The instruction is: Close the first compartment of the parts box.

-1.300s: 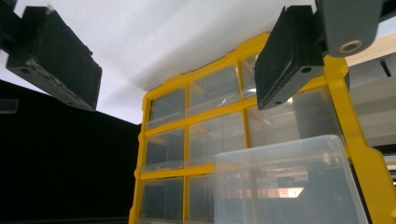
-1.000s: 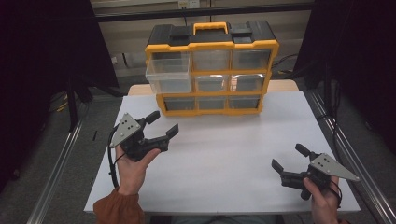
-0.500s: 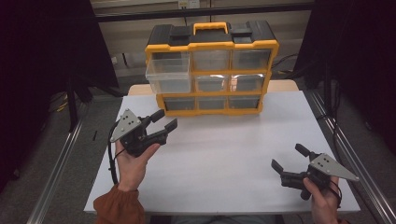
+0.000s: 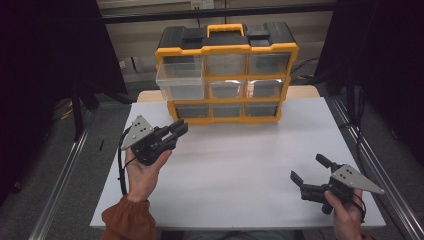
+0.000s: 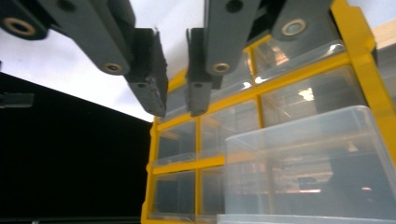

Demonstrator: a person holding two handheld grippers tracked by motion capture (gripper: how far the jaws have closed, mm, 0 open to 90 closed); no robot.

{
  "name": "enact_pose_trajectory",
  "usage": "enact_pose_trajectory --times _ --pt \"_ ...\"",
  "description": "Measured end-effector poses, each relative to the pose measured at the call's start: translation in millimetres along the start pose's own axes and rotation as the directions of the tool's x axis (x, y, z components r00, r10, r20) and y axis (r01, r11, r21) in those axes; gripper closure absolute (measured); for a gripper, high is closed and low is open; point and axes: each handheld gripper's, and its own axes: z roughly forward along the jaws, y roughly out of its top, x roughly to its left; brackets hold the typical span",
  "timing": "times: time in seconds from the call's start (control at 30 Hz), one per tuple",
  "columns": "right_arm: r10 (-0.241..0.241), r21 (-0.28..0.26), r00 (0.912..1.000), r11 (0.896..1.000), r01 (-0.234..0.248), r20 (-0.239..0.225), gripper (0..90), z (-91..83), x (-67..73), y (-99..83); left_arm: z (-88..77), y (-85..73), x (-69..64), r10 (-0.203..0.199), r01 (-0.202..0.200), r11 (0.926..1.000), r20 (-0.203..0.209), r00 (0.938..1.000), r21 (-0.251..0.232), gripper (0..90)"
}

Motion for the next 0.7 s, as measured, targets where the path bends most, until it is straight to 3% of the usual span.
enact_pose_trajectory --times 0.2,0.7 --pt "0.001 0.000 1.0000 1.000 -0.001 -0.001 0.0 0.1 -0.1 0.0 3.9 2.6 2.3 -0.007 0.007 1.0000 -0.001 1.0000 -0.005 90.0" --pt "0.002 0.004 1.0000 1.000 -0.002 -0.005 0.0 -0.1 0.2 0.0 19.3 11.2 6.2 -0.017 0.016 0.9992 -0.020 0.9997 -0.036 90.0"
